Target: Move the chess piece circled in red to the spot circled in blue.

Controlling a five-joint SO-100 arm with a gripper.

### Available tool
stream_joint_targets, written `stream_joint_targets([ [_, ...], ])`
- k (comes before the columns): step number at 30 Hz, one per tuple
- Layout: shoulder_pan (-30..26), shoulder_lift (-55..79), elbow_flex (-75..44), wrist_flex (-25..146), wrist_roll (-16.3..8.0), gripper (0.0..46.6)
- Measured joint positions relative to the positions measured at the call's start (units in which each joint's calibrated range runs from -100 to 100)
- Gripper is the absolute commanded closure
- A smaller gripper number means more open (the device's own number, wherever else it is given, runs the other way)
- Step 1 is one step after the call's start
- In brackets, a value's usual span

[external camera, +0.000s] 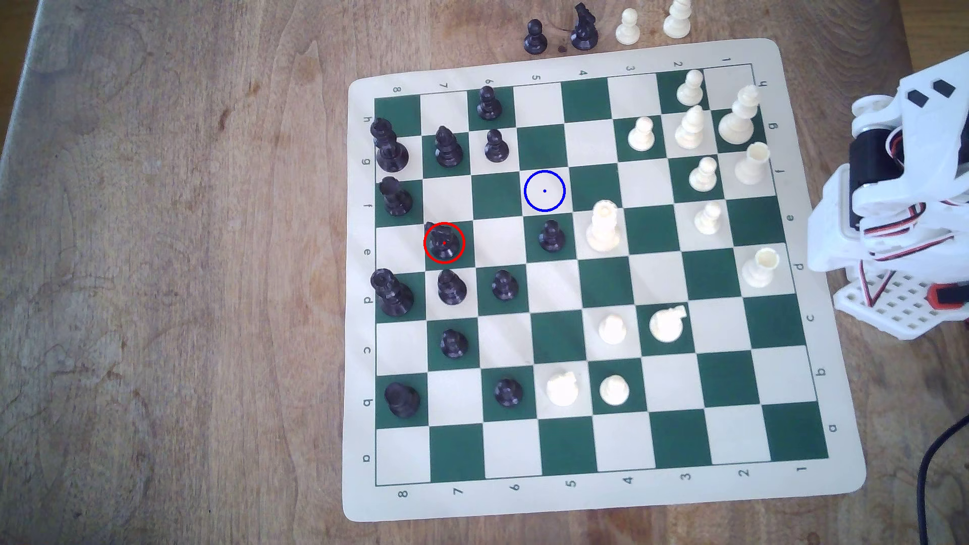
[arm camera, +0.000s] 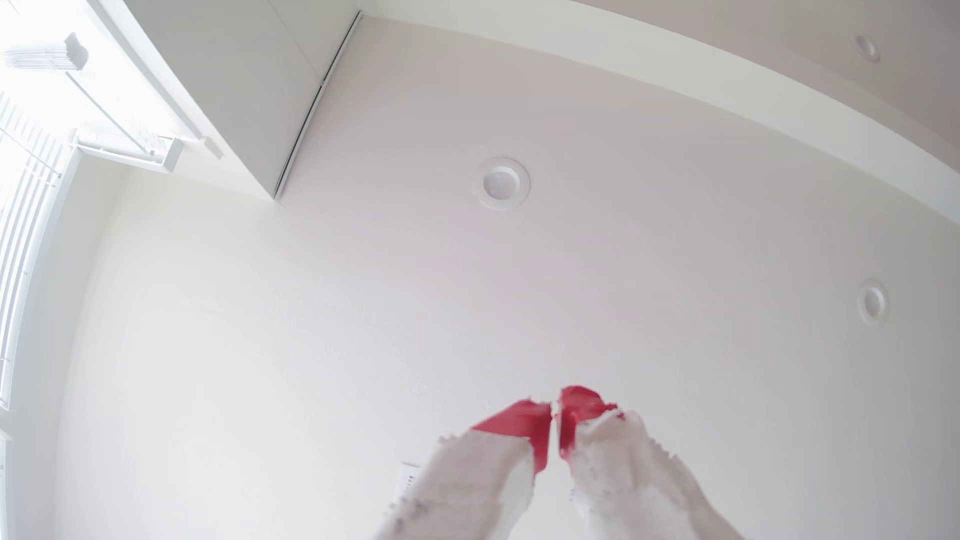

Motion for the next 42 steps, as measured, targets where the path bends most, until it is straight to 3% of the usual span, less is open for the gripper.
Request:
stream_joint_targets([
  [10,5.0,0.1,0.0,7.8,-3.5,46.4],
  [35,7.2,-0.1,0.0,80.2,-4.0,46.4],
  [38,6.6,0.3,-0.5,91.6,-4.0,39.5],
  [42,6.1,3.9,-6.3,105.3,-2.7,40.7],
])
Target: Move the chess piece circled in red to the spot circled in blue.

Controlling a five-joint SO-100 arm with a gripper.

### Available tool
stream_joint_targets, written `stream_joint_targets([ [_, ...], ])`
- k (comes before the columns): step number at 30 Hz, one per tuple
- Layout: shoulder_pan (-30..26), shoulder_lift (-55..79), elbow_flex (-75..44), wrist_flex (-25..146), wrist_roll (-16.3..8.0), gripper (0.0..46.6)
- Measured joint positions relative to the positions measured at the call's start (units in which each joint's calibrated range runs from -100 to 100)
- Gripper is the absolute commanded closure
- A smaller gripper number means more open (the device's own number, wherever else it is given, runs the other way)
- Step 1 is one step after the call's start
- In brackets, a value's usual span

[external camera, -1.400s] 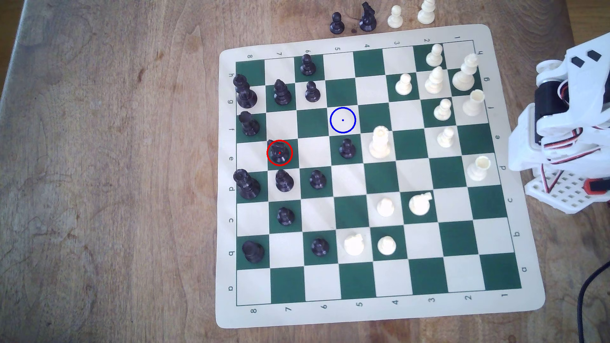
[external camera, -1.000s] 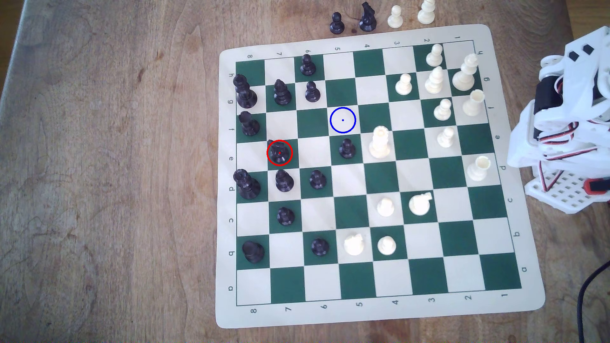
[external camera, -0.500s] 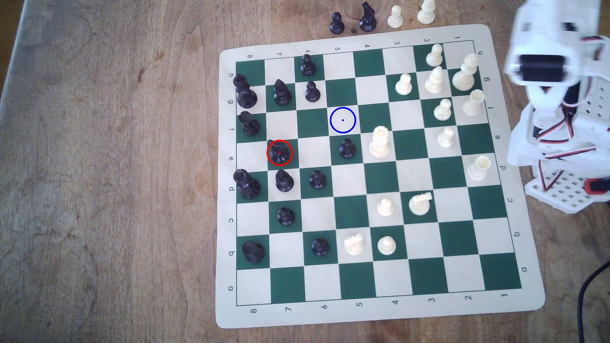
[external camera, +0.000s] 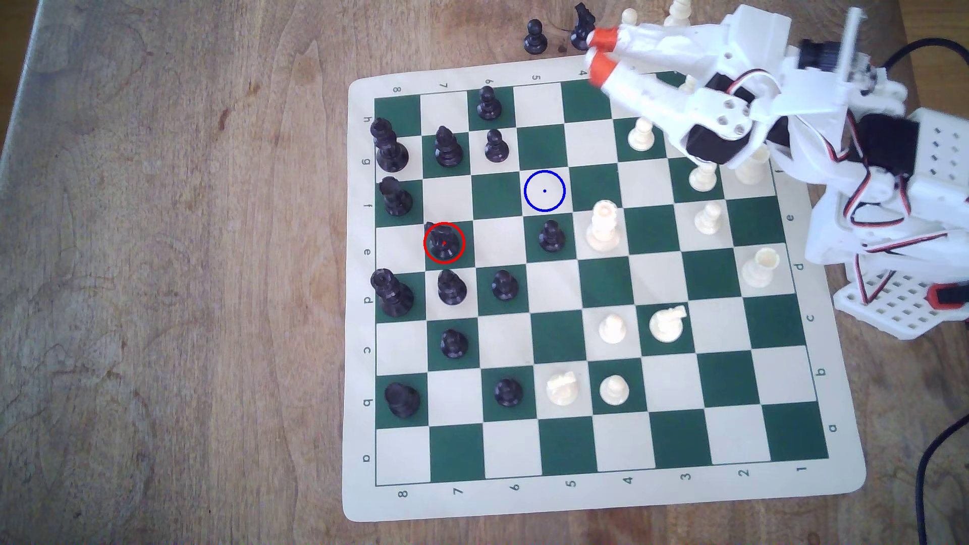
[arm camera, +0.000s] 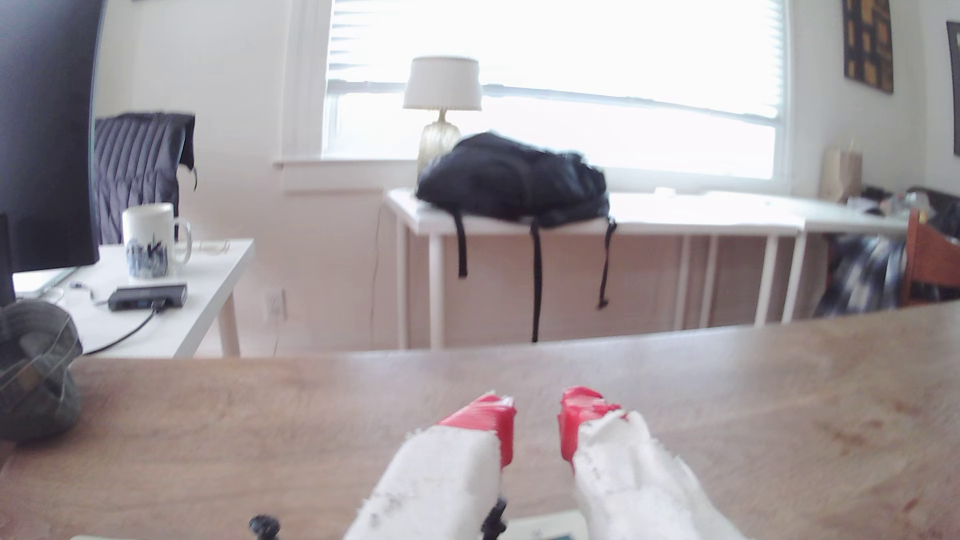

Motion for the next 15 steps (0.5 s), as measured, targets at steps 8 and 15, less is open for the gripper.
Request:
stream_joint_targets([
  [8,-4.8,32.8,-30.4,21.2,-2.3,40.9],
  [15,-4.1,54.1,-53.5,33.1,-6.2,39.7],
])
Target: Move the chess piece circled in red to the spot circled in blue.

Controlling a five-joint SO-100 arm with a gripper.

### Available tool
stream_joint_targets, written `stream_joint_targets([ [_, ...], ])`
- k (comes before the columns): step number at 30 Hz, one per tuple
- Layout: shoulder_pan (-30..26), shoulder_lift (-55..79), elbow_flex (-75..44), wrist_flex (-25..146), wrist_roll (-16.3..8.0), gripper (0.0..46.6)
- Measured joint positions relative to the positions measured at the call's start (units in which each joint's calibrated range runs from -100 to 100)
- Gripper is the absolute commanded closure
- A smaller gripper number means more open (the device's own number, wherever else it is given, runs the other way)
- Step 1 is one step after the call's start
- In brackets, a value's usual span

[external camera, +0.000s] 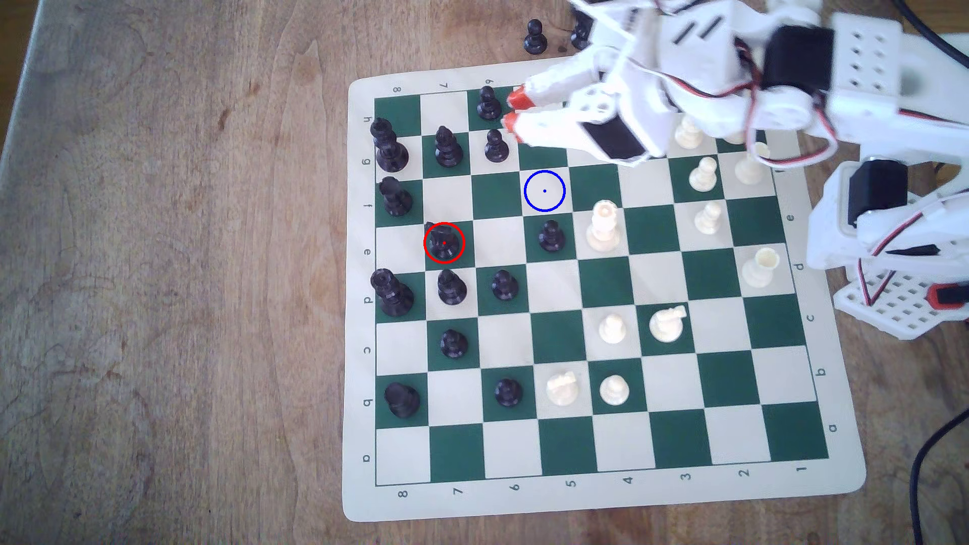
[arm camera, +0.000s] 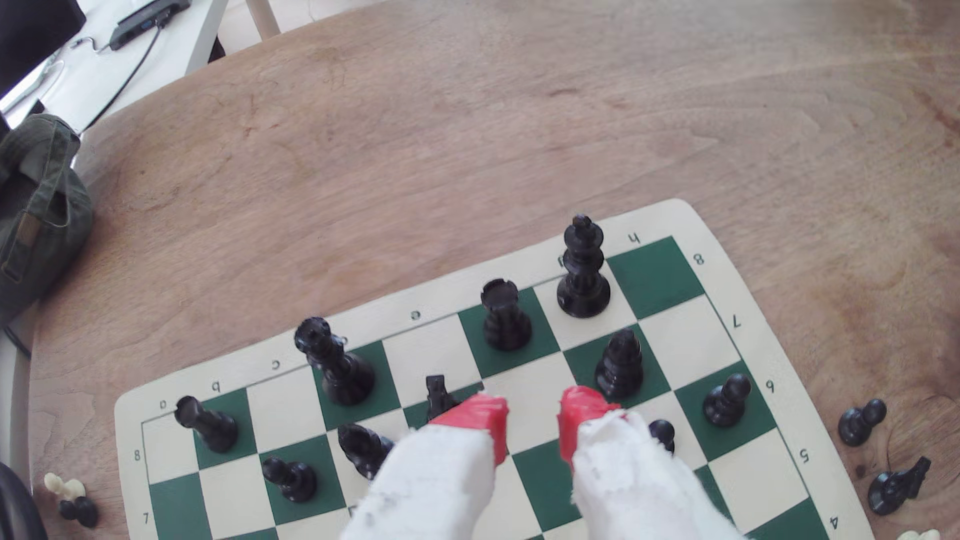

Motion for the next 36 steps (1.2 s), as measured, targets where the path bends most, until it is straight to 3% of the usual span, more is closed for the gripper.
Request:
stream_joint_targets([
  [12,-1.8,26.6,-25.6,11.1,-2.1,34.2],
  [14,-2.6,31.3,-29.6,12.0,-2.1,31.4],
  [36,-4.8,49.2,-32.8,7.6,-2.6,29.3],
])
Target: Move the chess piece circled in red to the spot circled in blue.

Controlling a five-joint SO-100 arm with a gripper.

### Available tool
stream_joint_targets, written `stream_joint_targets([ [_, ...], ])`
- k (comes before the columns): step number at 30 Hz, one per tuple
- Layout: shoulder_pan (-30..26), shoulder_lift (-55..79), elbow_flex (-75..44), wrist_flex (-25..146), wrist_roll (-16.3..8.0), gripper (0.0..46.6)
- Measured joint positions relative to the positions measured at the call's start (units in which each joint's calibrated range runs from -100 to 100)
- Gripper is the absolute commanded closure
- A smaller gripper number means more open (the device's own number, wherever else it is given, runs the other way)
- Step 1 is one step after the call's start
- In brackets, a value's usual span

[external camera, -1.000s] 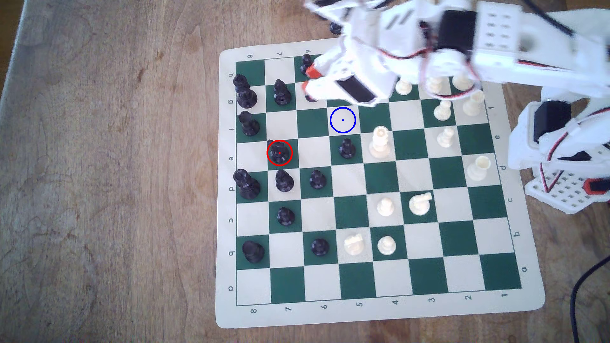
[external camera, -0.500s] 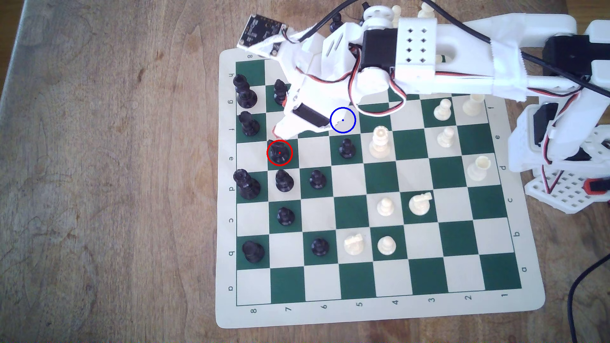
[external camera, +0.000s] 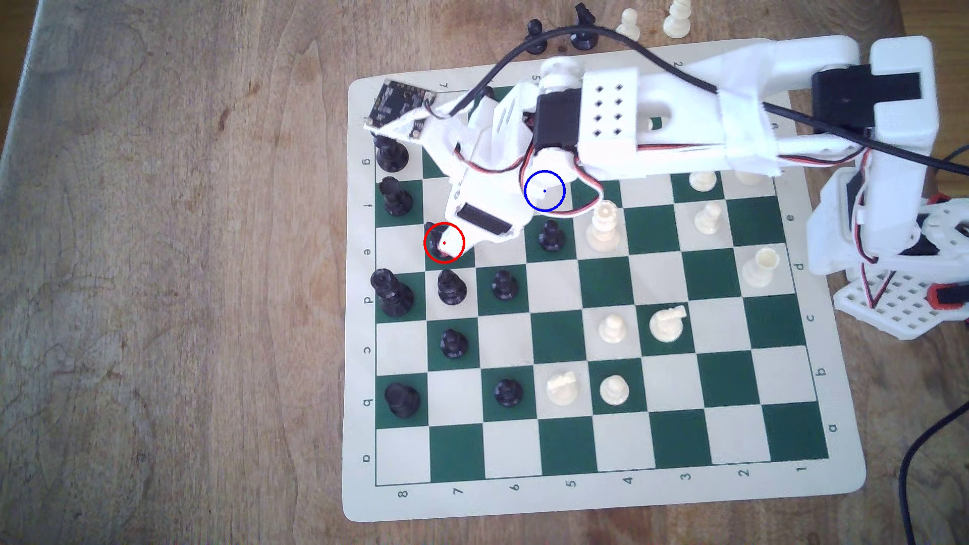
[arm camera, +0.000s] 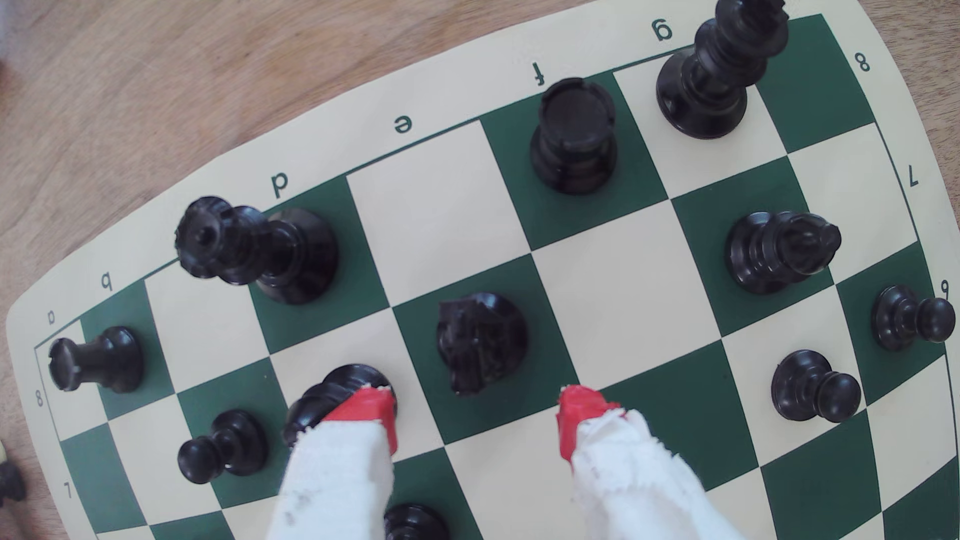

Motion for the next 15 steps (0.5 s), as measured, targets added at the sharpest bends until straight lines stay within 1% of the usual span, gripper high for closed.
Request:
stream_joint_targets([
  [8,0.1,2.6,0.0,-3.3,0.0,30.4],
  [12,-0.1,3.9,-0.1,-5.8,-0.6,32.1],
  [15,-0.9,5.5,-1.7,-6.9,-0.8,32.2],
])
